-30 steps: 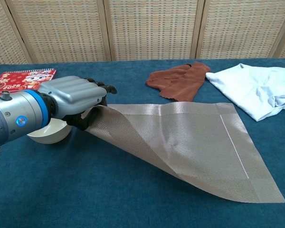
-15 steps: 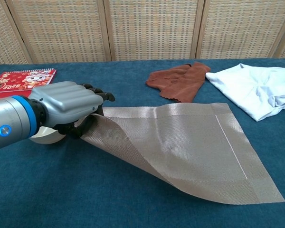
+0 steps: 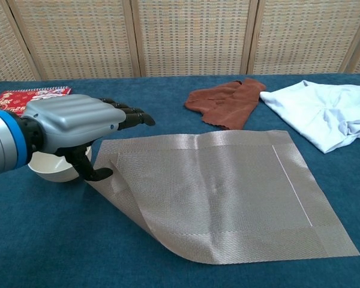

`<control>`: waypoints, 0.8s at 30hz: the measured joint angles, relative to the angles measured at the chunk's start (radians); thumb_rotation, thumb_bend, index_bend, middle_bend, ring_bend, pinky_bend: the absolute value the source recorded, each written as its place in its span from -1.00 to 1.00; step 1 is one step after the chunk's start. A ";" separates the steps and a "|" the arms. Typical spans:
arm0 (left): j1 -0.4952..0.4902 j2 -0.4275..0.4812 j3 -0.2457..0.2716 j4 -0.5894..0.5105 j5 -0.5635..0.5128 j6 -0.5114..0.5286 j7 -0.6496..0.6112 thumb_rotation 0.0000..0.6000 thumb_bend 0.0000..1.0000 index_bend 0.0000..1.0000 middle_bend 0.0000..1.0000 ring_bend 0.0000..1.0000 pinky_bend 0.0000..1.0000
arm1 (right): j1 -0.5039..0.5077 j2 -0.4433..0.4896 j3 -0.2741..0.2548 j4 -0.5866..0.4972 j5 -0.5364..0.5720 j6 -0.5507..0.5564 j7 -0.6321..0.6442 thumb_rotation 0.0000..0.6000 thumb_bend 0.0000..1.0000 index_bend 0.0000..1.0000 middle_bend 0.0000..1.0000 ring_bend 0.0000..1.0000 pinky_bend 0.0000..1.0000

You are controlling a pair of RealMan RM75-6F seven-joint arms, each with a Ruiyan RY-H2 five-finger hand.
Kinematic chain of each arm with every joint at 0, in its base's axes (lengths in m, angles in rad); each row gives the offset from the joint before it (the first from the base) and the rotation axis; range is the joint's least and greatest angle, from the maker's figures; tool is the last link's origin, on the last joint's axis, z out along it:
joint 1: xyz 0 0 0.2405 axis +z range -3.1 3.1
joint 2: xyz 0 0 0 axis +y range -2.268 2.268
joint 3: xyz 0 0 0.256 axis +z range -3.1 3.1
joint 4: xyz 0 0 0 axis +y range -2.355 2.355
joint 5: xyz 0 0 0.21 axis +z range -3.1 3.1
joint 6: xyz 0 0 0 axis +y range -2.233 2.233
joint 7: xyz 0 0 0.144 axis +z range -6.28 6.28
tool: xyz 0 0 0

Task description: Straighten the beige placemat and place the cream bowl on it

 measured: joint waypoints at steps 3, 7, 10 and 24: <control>0.018 0.021 0.007 -0.018 0.030 0.013 -0.031 1.00 -0.28 -1.00 -1.00 -1.00 -1.00 | 0.000 0.001 -0.003 -0.005 -0.007 0.004 -0.005 1.00 -0.41 -0.70 -1.00 -1.00 -1.00; 0.058 0.058 0.024 -0.037 0.094 0.058 -0.081 1.00 -0.29 -1.00 -1.00 -1.00 -1.00 | -0.001 0.003 -0.012 -0.017 -0.021 0.010 -0.021 1.00 -0.41 -0.70 -1.00 -1.00 -1.00; 0.100 0.091 0.042 -0.046 0.154 0.093 -0.132 1.00 -0.38 -1.00 -1.00 -1.00 -1.00 | -0.002 0.004 -0.018 -0.027 -0.031 0.014 -0.033 1.00 -0.41 -0.71 -1.00 -1.00 -1.00; 0.357 0.209 0.152 0.020 0.402 0.304 -0.364 1.00 -0.47 -1.00 -1.00 -1.00 -1.00 | -0.007 0.008 -0.053 -0.072 -0.078 0.031 -0.102 1.00 -0.41 -0.71 -1.00 -1.00 -1.00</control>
